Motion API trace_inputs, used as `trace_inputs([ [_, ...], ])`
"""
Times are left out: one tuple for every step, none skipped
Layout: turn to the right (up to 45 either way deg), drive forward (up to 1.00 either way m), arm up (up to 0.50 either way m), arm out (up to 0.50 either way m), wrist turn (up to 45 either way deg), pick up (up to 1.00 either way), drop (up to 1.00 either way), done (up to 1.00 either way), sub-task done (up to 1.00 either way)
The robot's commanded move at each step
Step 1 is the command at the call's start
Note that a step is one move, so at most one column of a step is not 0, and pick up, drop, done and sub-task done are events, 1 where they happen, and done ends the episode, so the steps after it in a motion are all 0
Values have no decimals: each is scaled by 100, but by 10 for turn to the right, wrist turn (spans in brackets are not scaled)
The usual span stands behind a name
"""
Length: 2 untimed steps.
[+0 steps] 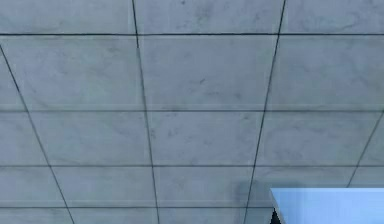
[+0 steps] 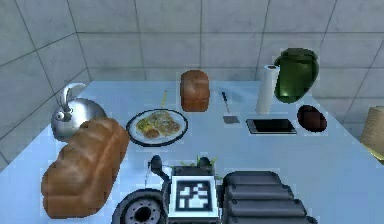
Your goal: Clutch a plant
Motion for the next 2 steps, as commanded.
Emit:
trace_inputs([
  [0, 0, -16, 0, 0, 0, 0, 0, 0],
  [0, 0, 0, 0, 0, 100, 0, 0, 0],
])
